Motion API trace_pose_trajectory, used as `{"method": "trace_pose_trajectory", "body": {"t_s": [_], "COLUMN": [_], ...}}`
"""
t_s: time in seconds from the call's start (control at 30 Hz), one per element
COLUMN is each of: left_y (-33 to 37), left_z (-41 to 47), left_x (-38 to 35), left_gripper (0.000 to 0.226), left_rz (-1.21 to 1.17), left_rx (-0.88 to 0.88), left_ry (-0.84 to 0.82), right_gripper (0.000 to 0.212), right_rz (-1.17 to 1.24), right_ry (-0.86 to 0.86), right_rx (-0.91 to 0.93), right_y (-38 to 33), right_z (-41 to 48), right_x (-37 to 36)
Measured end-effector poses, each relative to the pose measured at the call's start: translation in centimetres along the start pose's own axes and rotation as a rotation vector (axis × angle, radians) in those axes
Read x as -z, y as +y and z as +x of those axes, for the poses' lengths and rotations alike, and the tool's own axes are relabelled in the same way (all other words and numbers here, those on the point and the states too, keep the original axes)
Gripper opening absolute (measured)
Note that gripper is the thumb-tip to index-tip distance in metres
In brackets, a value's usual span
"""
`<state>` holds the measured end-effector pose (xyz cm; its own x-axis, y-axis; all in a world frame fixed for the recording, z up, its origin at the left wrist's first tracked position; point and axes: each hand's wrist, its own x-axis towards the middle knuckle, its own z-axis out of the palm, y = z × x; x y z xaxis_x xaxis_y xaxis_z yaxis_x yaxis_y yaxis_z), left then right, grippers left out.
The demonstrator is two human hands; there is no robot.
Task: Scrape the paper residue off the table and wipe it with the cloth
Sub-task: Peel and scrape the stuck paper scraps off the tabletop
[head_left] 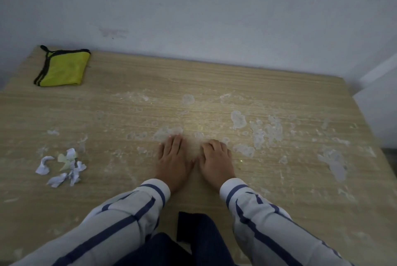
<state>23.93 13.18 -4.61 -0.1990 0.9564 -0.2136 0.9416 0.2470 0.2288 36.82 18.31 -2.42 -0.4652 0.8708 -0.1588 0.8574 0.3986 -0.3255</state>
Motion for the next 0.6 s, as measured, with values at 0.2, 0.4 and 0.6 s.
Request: {"method": "trace_pose_trajectory", "body": {"t_s": [0.2, 0.4, 0.6], "left_y": [0.3, 0.6, 1.3], "left_z": [1.5, 4.1, 5.5], "left_x": [0.0, 1.2, 1.5], "left_gripper": [0.079, 0.048, 0.024], "left_rz": [-0.051, -0.26, -0.317], "left_rx": [0.029, 0.134, 0.257], "left_ry": [0.064, 0.189, 0.303], "right_gripper": [0.034, 0.038, 0.037], "right_rz": [0.044, 0.094, 0.158], "right_ry": [0.04, 0.07, 0.09], "right_rx": [-0.025, -0.085, -0.085], "right_y": [0.8, 0.5, 0.6], "right_z": [1.6, 3.5, 3.7], "right_x": [0.1, 0.0, 0.0]}}
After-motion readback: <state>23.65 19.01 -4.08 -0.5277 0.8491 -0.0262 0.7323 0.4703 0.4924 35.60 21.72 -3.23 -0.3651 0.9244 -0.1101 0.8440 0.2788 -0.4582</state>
